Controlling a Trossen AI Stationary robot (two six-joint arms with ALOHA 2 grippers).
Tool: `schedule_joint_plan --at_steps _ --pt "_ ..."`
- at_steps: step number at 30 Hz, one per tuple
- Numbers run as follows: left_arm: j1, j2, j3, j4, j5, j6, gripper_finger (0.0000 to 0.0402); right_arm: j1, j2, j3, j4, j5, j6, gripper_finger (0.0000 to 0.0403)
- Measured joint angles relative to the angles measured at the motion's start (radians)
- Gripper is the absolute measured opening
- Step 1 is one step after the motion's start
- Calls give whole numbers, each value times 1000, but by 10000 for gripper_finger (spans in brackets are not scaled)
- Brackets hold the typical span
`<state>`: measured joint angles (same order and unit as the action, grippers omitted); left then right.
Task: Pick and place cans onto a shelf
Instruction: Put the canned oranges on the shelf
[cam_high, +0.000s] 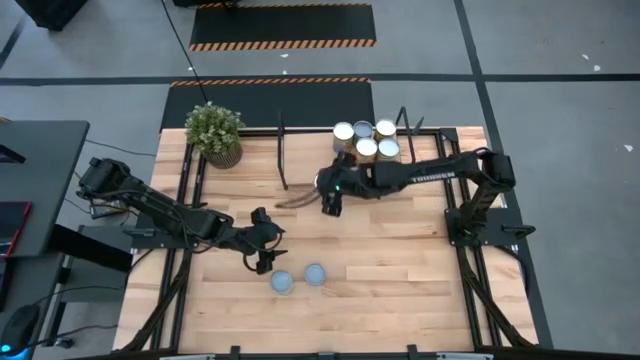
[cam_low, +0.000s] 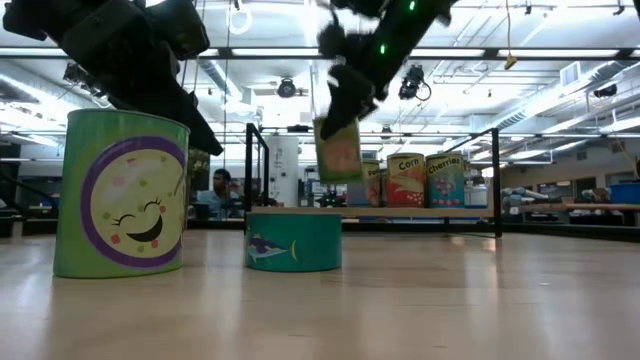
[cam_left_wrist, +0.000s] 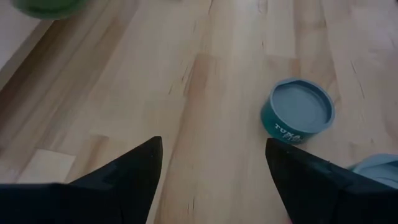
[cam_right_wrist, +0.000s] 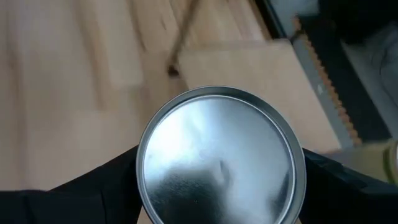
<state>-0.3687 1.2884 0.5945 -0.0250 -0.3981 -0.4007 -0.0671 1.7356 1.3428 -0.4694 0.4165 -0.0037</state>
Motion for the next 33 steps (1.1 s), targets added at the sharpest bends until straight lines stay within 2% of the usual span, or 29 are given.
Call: schedule_joint_plan --at_steps 7,13,19,27,33 --pt "0 0 0 -11 0 1 291 -113 -3 -55 103 -38 -5 333" --pt "1 0 0 -10 0 1 291 -177 -2 -95 99 -47 18 333" --pt "1 0 0 -3 0 1 291 -199 -2 -96 99 -47 39 335" --pt "1 0 0 -2 0 1 291 -207 -2 -96 80 -11 48 362" --pt "1 0 0 -1 0 1 291 -208 -2 -96 68 -12 53 367"
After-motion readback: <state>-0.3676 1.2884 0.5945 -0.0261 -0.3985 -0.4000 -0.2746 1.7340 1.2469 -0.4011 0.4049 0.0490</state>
